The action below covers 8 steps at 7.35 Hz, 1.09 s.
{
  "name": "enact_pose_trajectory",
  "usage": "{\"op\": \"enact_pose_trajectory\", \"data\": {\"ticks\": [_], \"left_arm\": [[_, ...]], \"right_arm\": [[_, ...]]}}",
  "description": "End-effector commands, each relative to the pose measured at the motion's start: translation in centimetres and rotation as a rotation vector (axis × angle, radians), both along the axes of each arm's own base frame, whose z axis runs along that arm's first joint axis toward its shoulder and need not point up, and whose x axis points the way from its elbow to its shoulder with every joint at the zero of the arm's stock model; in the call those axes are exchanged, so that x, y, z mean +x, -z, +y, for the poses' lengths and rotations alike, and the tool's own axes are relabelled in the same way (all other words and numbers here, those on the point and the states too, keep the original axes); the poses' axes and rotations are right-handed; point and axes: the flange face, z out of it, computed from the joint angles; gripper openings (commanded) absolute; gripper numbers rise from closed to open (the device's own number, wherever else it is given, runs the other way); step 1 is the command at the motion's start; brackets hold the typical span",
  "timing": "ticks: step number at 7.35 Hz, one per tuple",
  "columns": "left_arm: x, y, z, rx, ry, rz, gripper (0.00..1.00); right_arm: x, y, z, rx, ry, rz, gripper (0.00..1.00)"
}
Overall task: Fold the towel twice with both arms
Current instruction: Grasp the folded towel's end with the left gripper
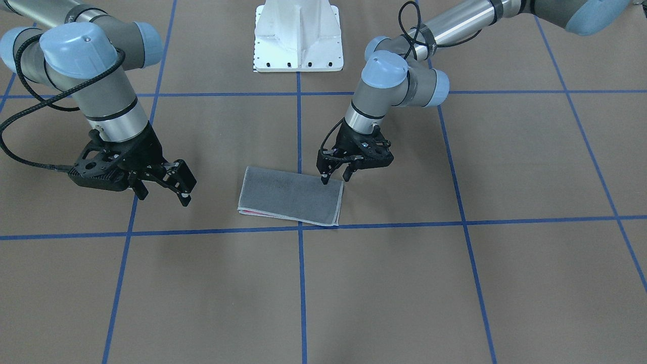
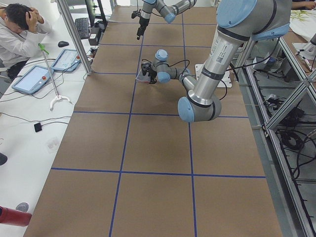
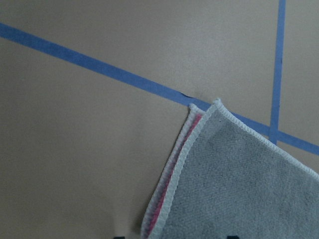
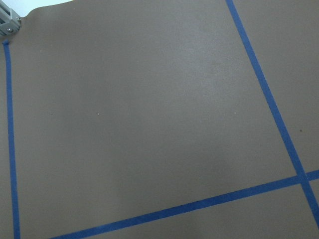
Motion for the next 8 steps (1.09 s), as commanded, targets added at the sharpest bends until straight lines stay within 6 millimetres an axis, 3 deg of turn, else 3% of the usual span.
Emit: {"op": "enact_pose_trajectory", "data": {"ticks": [1, 8], "left_arm": [[-0.3, 0.1, -0.6, -0.028, 0.025, 0.012, 0.61], [0.1, -0.9, -1.0, -0.103, 0.072, 0.017, 0.63]], "right_arm": [[0.3, 0.1, 0.2, 0.005, -0.001, -0.003, 0.99], [0.3, 0.0, 0.2, 0.004, -0.002, -0.001, 0.99]]}}
